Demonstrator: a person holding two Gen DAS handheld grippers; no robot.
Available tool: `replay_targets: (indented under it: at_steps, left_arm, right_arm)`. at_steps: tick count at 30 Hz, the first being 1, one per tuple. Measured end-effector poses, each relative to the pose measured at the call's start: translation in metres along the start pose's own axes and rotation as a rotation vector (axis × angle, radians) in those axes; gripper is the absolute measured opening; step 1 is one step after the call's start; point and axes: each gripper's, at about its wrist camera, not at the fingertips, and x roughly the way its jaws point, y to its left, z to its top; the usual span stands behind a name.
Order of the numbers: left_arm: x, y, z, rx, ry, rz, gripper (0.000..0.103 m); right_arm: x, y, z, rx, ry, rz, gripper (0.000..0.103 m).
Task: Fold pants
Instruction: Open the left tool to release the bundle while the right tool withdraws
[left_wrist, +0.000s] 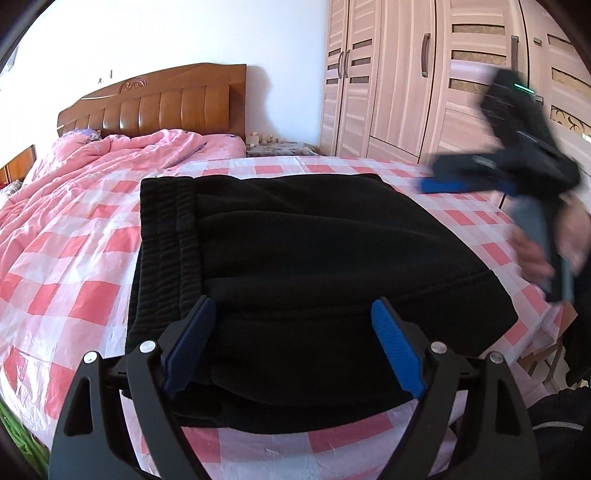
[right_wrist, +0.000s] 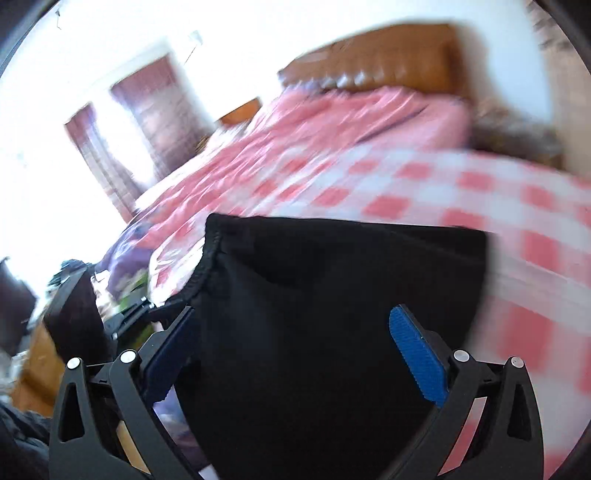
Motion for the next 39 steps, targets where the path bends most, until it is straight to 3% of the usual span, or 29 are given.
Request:
replay_targets:
  at_steps: [2,5,7,10,11,14,18,21,22,27,29,33,39]
  left_arm:
    - [0.0,0.0,0.0,0.008,0.005,-0.003,0.086]
    - [0.0,0.0,0.0,0.012,0.008,-0.006,0.086]
    - [0.0,-0.001,-0.001,0.023,0.007,-0.003,0.086]
    - [-0.001,-0.001,-0.003,0.027,0.003,-0.003,0.086]
    - [-0.001,-0.001,-0.003,0.028,0.003,-0.002,0.086]
    - [-0.001,-0.003,-0.003,0.028,-0.003,0.002,0.086]
    - [-0.001,-0.004,-0.003,0.029,-0.005,0.005,0.086]
    - [0.0,-0.005,-0.001,0.033,0.01,0.011,0.086]
    - [0.0,-0.004,0.0,0.032,0.015,0.012,0.086]
    - [0.001,-0.003,0.001,0.028,0.023,0.01,0.087]
    - [0.001,-0.003,0.0,0.029,0.021,0.008,0.087]
    - [0.003,-0.004,0.001,0.022,0.016,0.02,0.087]
    - [0.004,-0.005,0.003,0.016,0.025,0.033,0.088]
  right_arm:
    - [0.031,-0.007,0.018,-0.005,0.068,-0.004,0.098]
    - [0.073,-0.029,0.04,0.019,0.15,-0.087,0.098]
    - [0.078,-0.038,0.046,0.055,0.143,-0.135,0.098]
    - [0.067,-0.038,0.049,0.083,0.094,-0.117,0.098]
    - [0.062,-0.034,0.05,0.079,0.076,-0.099,0.098]
    - [0.058,-0.016,0.052,0.105,0.055,0.068,0.098]
    - [0.097,0.026,0.057,0.064,0.189,0.3,0.098]
    - [0.135,0.036,0.06,0.016,0.293,0.198,0.099]
    - [0.139,0.034,0.062,0.026,0.297,0.202,0.099]
    - [0.093,0.024,0.071,0.039,0.166,0.101,0.098]
    - [0.055,0.02,0.063,0.038,0.1,0.121,0.098]
    - [-0.024,0.015,0.009,-0.038,-0.001,-0.026,0.098]
    - [-0.055,0.012,-0.078,-0.113,0.038,-0.212,0.098]
